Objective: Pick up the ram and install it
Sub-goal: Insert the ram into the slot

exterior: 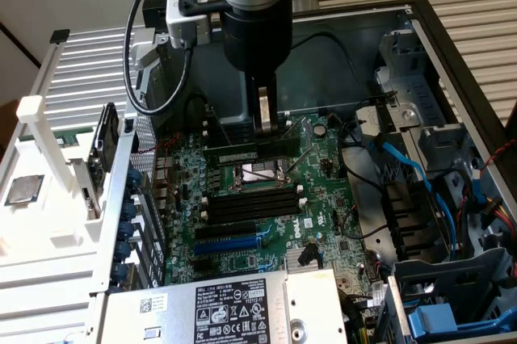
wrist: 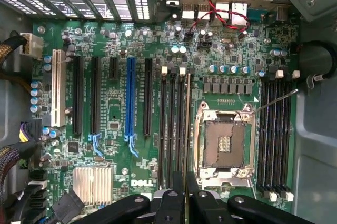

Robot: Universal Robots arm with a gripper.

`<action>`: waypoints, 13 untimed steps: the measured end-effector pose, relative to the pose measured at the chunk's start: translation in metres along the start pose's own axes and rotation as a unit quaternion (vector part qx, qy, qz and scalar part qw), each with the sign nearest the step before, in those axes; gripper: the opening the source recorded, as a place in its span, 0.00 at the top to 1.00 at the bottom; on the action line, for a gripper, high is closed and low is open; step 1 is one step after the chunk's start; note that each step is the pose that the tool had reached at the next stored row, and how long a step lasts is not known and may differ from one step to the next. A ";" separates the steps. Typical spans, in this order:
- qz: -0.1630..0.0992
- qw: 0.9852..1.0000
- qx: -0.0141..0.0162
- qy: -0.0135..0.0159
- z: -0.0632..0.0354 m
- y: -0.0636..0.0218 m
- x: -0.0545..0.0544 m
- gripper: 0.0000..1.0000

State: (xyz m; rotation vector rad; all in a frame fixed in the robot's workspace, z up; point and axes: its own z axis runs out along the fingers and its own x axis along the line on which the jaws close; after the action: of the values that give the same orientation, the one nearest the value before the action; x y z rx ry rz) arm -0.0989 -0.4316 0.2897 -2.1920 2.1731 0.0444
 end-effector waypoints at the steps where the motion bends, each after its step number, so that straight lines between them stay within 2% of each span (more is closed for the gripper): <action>1: 0.000 1.000 0.000 0.000 0.0003 0.0000 0.001 0.87; 5: 0.000 1.000 -0.001 0.002 0.0031 0.0000 0.002 0.87; 7: 0.000 1.000 -0.002 0.004 0.0047 0.0001 0.002 0.87; 9: 0.000 1.000 -0.005 0.006 0.0058 0.0001 0.002 0.87; 11: 0.000 1.000 -0.011 0.009 0.0069 -0.0004 0.002 0.87; 13: 0.000 1.000 -0.012 0.009 0.0079 -0.0008 0.002 0.87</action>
State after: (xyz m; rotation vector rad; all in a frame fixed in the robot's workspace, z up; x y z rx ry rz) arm -0.0979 -0.4335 0.2817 -2.2130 2.1948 0.0504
